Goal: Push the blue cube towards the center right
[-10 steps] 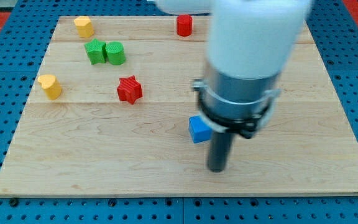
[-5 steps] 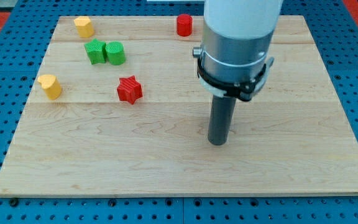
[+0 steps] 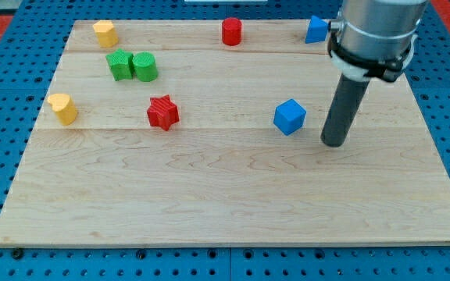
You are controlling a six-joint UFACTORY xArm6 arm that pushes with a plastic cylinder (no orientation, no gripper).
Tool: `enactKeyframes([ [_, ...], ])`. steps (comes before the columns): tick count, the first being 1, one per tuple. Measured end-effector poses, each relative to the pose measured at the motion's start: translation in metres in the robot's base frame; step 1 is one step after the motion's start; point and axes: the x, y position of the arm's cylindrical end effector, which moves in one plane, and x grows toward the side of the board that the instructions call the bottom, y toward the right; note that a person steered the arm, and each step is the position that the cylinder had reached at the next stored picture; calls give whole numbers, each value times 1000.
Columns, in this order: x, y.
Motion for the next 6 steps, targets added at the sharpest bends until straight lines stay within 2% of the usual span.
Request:
enactKeyframes([
  [1, -31, -76],
  [3, -65, -10],
  [5, -86, -105],
  [6, -108, -90],
])
